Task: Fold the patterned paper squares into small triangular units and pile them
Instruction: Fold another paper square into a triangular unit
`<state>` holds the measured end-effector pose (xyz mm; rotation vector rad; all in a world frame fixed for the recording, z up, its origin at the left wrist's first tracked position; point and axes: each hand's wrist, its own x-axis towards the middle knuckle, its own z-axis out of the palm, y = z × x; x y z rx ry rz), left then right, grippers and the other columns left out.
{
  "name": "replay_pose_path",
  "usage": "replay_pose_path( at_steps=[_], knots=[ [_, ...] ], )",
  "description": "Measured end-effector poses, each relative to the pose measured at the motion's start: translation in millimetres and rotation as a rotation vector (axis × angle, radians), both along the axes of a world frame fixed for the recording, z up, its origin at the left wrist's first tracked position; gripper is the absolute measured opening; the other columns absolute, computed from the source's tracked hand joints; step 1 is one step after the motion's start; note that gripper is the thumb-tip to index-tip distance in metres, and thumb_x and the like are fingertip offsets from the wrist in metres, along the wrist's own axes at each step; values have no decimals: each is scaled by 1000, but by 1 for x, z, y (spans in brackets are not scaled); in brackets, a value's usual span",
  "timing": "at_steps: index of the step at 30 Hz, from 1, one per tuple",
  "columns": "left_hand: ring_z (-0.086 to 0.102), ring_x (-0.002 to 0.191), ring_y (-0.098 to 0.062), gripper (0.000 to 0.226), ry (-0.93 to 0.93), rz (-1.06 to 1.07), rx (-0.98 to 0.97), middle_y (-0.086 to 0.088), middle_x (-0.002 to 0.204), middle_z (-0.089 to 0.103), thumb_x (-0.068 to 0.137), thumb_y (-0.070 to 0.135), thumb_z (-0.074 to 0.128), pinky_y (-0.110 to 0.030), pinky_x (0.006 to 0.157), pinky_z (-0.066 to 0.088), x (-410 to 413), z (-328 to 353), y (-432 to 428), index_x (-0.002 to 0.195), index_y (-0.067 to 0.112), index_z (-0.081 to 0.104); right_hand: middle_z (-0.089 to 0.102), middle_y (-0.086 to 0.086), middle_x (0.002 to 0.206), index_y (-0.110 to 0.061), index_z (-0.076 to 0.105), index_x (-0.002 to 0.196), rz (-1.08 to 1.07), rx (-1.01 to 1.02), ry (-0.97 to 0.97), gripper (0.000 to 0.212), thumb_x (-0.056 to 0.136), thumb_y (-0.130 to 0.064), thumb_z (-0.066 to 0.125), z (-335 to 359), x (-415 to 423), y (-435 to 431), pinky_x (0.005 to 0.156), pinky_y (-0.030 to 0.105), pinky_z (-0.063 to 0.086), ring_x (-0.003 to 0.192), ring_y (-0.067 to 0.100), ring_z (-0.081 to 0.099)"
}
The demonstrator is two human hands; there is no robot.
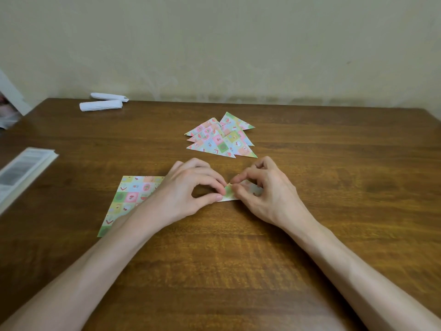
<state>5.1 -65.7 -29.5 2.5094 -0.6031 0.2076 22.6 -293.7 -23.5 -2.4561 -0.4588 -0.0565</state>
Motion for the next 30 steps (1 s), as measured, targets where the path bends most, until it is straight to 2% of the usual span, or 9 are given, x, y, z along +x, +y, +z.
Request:
replay_pose_path(
  at_steps=[5,10,13,15,20,24,30],
  knots=[
    [51,120,1,11,-50,-74,27,27,118,68,94,39,73,-38,97,39,0,-1,2,103,35,78,46,-13,107,-41,73,98,-12,17,7,30,77,-61,63,1,-4,2,83,35,47,88,9,58],
    [53,111,4,19,-80,-83,69,31,117,70,92,43,69,-30,98,35,0,2,1,105,35,80,46,-13,108,-40,70,96,-11,-6,-31,28,77,-60,69,-3,-5,4,87,37,45,91,5,54],
    [52,114,2,18,-41,-55,32,34,116,69,90,41,74,-30,100,32,1,0,3,105,36,81,46,-15,107,-40,68,95,3,-29,-58,30,76,-62,70,-6,-4,5,93,38,41,100,4,49],
    [52,117,1,17,-7,-40,1,37,116,68,89,40,75,-29,102,30,1,0,3,105,38,81,46,-15,107,-39,67,96,15,-30,-53,32,75,-63,70,-6,-4,5,93,38,41,102,3,49],
    [50,122,-1,18,30,-4,-21,43,116,64,88,50,72,-28,106,25,2,-1,5,104,45,79,46,-14,109,-40,65,99,28,-37,-65,46,69,-73,55,-8,-3,5,92,37,39,106,3,48],
    [48,122,1,16,54,13,-48,45,114,64,88,49,74,-27,108,22,1,-1,5,103,46,79,47,-14,110,-39,64,100,27,-35,-81,50,67,-76,56,-11,-2,5,92,37,39,109,2,47],
    [45,123,3,15,27,54,-47,48,112,62,85,52,75,-16,105,14,-1,-2,2,98,47,79,45,-15,112,-40,63,101,54,-40,-55,50,68,-77,55,-9,-2,4,92,34,34,109,4,48]
  ],
)
